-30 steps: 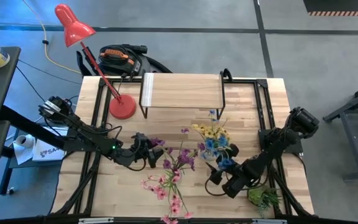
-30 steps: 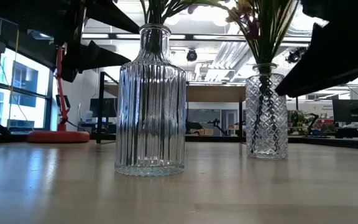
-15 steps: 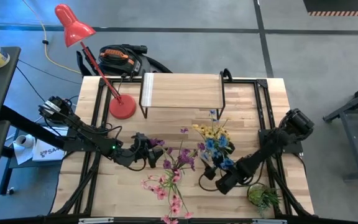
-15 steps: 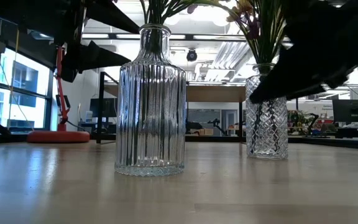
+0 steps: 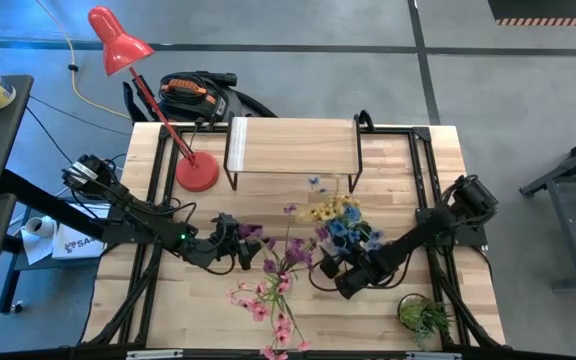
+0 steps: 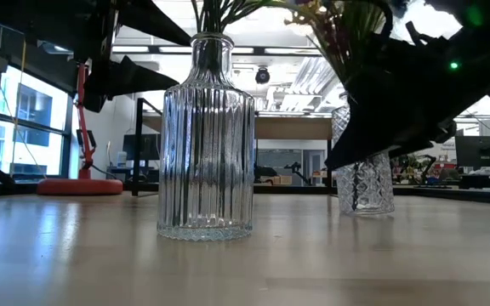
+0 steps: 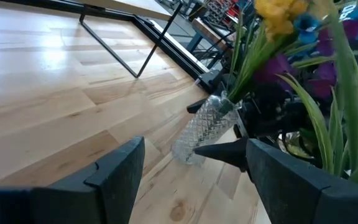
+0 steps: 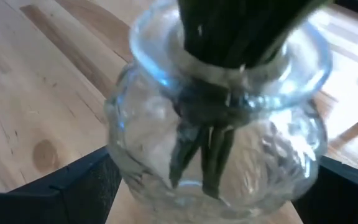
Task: Pick and place flowers into a vace then onto a shelf
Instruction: Put the top vase on the shelf
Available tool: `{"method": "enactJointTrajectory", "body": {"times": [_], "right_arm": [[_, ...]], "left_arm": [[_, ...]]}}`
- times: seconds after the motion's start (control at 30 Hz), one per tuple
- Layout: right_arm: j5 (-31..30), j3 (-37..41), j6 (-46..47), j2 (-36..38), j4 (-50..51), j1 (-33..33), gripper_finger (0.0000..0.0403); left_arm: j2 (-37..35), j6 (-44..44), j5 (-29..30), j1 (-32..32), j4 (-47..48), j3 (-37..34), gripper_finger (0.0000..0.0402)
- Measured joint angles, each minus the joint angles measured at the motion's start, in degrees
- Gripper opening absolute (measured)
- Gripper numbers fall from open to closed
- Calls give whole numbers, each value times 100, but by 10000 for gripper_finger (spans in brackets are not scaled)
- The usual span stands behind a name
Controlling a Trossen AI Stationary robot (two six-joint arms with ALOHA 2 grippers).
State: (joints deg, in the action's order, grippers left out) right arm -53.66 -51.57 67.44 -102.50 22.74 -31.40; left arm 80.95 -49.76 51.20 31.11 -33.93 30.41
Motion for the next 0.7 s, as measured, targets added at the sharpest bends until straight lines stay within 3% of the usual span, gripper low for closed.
{"method": "enactJointTrajectory", "body": {"times": [0.5,0.7], "right_arm": [[-118,0,10,0,31,219,386],[-385,0,-174,0,24,211,340]], "left_arm": [[0,0,0,0,0,0,317],[0,0,0,0,0,0,317]]}}
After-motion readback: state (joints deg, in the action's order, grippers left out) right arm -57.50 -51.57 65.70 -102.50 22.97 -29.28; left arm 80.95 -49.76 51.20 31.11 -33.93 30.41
